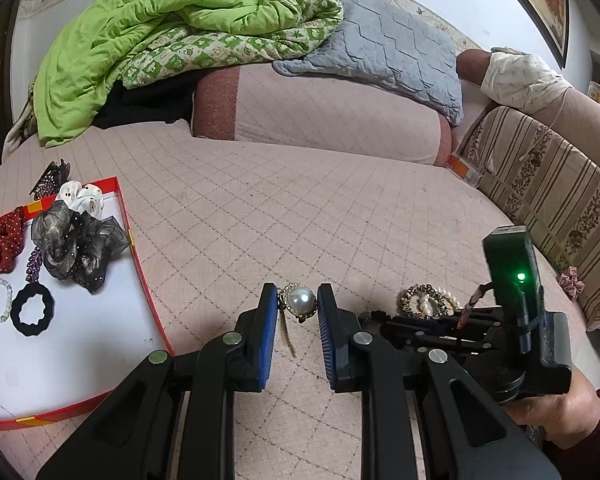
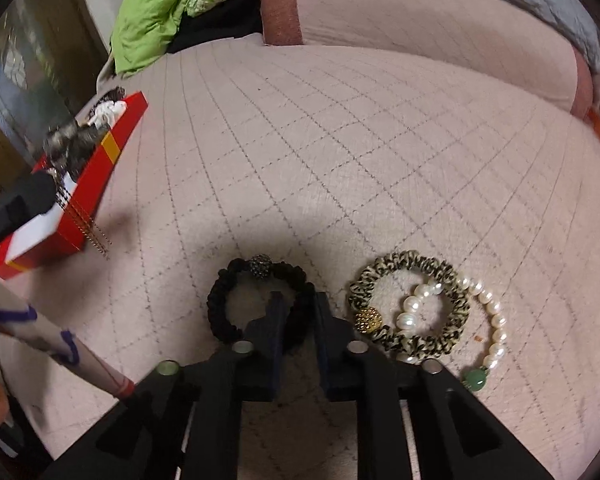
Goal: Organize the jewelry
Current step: 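Close the right gripper on the black beaded bracelet and lift it, then carry the pearl ring and black bracelet into the tray and open both grippers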
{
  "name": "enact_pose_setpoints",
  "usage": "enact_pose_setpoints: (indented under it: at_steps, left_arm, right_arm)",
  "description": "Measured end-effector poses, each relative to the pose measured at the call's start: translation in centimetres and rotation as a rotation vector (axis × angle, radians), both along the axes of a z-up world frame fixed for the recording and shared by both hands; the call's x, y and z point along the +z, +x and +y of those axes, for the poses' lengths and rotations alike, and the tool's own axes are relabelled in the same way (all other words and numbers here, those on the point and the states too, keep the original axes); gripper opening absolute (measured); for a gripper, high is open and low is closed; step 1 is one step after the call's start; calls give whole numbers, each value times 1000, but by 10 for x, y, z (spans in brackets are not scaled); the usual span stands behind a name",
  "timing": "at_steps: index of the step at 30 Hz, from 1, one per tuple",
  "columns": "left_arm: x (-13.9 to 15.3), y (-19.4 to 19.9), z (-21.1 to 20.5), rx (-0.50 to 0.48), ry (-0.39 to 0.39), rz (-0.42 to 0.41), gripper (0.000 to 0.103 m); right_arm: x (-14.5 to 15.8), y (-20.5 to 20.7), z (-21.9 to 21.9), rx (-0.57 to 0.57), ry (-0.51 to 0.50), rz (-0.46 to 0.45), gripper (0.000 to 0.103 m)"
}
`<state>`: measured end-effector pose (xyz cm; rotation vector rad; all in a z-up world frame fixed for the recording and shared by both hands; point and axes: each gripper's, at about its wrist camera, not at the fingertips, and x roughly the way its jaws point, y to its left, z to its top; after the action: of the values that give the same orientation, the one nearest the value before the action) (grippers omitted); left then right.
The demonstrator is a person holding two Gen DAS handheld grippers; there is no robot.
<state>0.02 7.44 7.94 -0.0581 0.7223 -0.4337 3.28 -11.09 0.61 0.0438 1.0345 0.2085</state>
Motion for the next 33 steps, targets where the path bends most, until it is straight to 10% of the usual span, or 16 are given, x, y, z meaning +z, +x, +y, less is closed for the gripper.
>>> enact_pose_setpoints:
  at_steps: [15, 33]
  left_arm:
    - [6, -3, 13, 23, -6, -21, 19]
    - [23, -11, 59, 104, -21, -58, 19]
  right_arm:
    - [57, -30, -8, -19, 144, -298, 7]
    - [73, -58, 46, 37, 173, -318, 8]
